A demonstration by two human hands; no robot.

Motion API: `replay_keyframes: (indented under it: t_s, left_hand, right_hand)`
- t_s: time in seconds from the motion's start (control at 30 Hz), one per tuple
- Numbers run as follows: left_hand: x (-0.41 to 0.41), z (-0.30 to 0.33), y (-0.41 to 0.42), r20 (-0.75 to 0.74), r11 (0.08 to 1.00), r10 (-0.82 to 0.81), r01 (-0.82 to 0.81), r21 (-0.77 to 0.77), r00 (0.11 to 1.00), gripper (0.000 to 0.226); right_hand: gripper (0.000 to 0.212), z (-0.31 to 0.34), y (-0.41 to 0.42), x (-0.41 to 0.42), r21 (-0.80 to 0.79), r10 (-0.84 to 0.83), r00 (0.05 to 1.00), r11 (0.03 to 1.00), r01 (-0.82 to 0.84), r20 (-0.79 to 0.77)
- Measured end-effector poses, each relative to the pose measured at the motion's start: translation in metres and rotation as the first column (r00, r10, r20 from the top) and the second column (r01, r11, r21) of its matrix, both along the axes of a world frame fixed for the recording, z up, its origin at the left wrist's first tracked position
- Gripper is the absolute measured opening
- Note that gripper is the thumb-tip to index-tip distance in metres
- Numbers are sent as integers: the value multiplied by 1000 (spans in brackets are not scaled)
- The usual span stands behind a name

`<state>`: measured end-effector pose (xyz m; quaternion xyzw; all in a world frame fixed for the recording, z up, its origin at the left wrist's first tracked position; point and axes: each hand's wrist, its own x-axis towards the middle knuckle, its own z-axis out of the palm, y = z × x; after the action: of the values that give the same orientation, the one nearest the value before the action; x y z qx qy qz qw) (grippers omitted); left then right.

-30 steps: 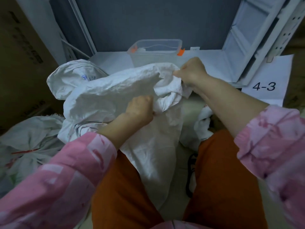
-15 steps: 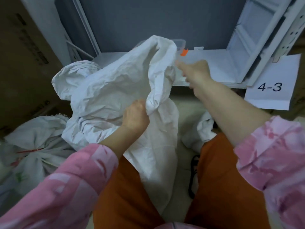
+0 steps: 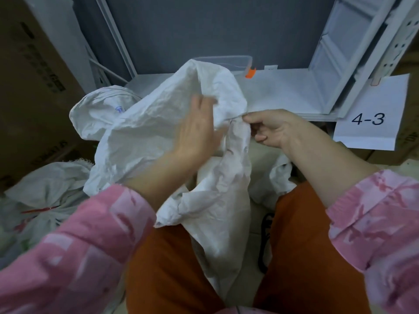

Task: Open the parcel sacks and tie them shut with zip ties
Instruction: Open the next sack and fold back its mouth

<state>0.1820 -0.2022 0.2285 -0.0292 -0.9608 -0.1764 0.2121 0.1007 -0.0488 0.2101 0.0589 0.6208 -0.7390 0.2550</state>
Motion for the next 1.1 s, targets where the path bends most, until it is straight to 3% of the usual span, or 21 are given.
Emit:
replay_keyframes:
  t_s: [0.07, 0.1, 0.17, 0.27, 0.33, 0.4, 0.43, 0.5, 0.57, 0.6, 0.63, 0.7, 0.8, 0.87, 0.93, 1.0, 1.03, 1.1]
  left_hand:
    - [-15, 25, -11, -181, 971, -55, 11, -239, 982, 61]
    - [-24, 37, -16, -152, 942, -108, 52, -333, 982, 66]
    - [-40, 54, -23, 35, 883, -166, 165, -439, 986, 60]
    - [-52, 70, -23, 325, 847, -117, 265, -461, 938, 21]
    - [-53, 80, -22, 492, 876, -75, 294, -383, 867, 29]
    - [-53, 88, -22, 693, 964, -85, 236, -126, 715, 30]
    - [-56, 88, -23, 764, 985, -97, 170, -17, 638, 27]
    - [-60, 86, -23, 821, 995, -84, 92, 39, 565, 18]
    - [-68, 80, -22, 806, 999, -18, 33, -2, 591, 22]
    - [-71, 78, -21, 796, 1000, 13, 11, -24, 605, 26]
    - [-73, 77, -19, 791, 999, 34, -5, -40, 611, 27]
    - [-78, 77, -15, 790, 1000, 22, -22, -11, 613, 21]
    - [-78, 79, -5, 804, 996, -57, -24, 88, 592, 10]
    - [-77, 78, -4, 802, 988, -96, -43, 150, 589, 14]
    - [-76, 78, -4, 753, 981, -80, -83, 177, 653, 26]
    - [-71, 80, -1, 606, 999, -8, -17, 36, 795, 31]
    - [-67, 81, 1, 512, 997, 9, 29, -67, 859, 43]
    - [-51, 85, 7, 444, 982, -20, 102, -162, 896, 63]
  right_hand:
    - [12, -6, 6, 3, -39, 116, 993, 992, -116, -9]
    - [13, -9, 8, 6, -52, 168, 985, 984, -169, -25]
    - [15, -12, 11, 11, -57, 253, 965, 965, -257, -68]
    - [26, -18, 21, 13, -105, 292, 953, 948, -300, -85]
    - [29, -23, 31, 13, -144, 280, 958, 947, -287, -68]
    - [21, -23, 38, 16, -99, 291, 955, 950, -295, -52]
    - [26, -20, 40, 17, -32, 306, 951, 951, -307, -41]
    - [18, -8, 34, 22, 247, 311, 947, 927, -283, -82]
    - [11, 10, 25, 28, 649, 292, 921, 759, -57, -260]
    - [19, 18, 21, 31, 751, 284, 878, 649, 121, -386]
    - [25, 28, 16, 38, 770, 293, 815, 581, 263, -500]
    - [30, 42, 5, 53, 762, 374, 712, 545, 350, -594]
    - [35, 36, -8, 66, 842, 508, 685, 434, 320, -523]
    - [32, 24, -10, 61, 832, 496, 684, 453, 322, -535]
    - [28, 18, -6, 53, 816, 444, 726, 506, 280, -525]
    - [21, 18, 2, 45, 783, 368, 808, 597, 174, -460]
    - [13, 17, 7, 40, 735, 319, 846, 667, 119, -426]
    - [7, 16, 16, 31, 591, 182, 921, 804, 63, -346]
